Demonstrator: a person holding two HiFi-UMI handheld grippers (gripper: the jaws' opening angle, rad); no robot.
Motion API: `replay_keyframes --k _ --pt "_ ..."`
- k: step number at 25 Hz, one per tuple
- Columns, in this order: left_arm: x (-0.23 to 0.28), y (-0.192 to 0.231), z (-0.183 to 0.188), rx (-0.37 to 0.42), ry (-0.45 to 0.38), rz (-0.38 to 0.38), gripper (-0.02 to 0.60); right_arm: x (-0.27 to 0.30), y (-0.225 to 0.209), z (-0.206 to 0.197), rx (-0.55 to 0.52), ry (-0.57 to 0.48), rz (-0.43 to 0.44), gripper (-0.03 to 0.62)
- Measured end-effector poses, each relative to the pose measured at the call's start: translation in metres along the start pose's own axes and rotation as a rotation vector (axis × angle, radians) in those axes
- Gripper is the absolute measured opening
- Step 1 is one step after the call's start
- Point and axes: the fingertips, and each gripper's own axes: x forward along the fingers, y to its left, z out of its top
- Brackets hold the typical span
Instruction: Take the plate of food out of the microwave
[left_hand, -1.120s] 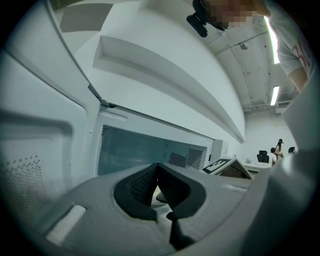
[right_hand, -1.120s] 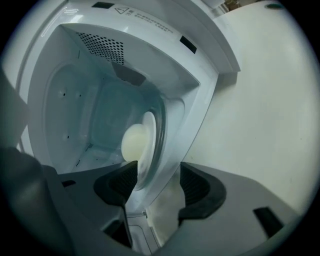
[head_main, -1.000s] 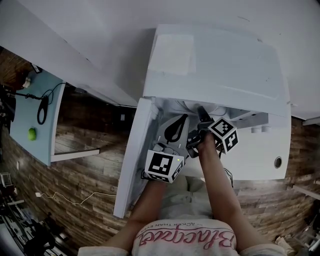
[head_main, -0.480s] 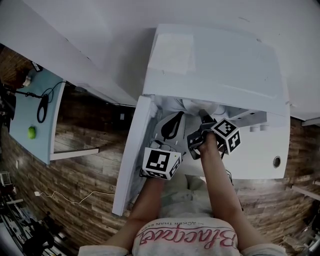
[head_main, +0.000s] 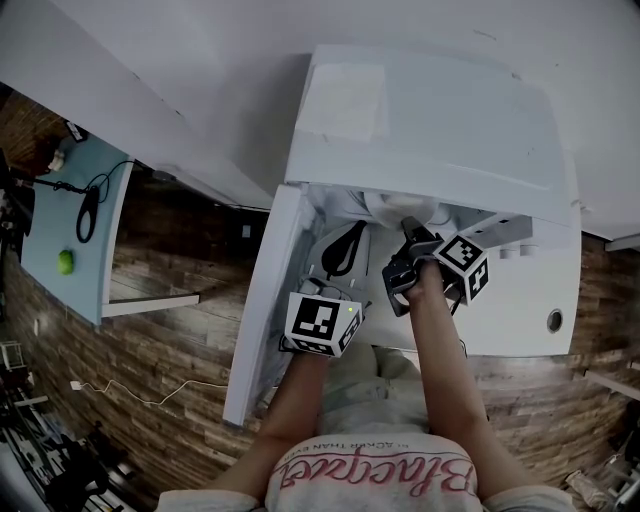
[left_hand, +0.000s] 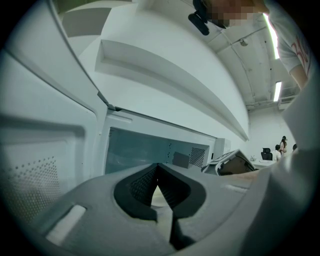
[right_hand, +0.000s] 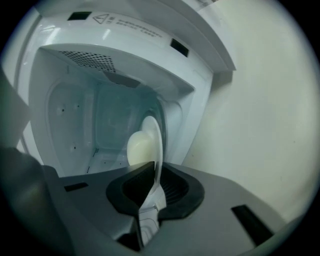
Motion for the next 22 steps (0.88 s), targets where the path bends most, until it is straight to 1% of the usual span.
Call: replay_keyframes --k 1,3,6,12,22 --pt "0.0 0.0 0.0 0.001 0.0 0.0 0.003 -0.001 0.002 0.0 -0.008 0.002 0.004 0.043" --pt "-0.001 -0.001 0.0 0.001 -0.001 0.001 0.003 -0.002 0.004 -0.002 -0.004 0.013 0.023 0.038" --pt "-0.001 -0.004 0.0 0.005 -0.001 -0.004 0.003 -0.003 0.004 -0.004 0.025 0.02 0.076 0.031" --pt "-0.002 -0.011 -0.001 0.009 -0.004 -0.009 0.003 -0.008 0.007 -0.003 0.026 0.011 0.169 0.021" --pt "-0.012 -0.024 -0.002 0.015 -0.013 -0.009 0.003 -0.02 0.001 -0.004 0.044 0.003 0.239 0.021"
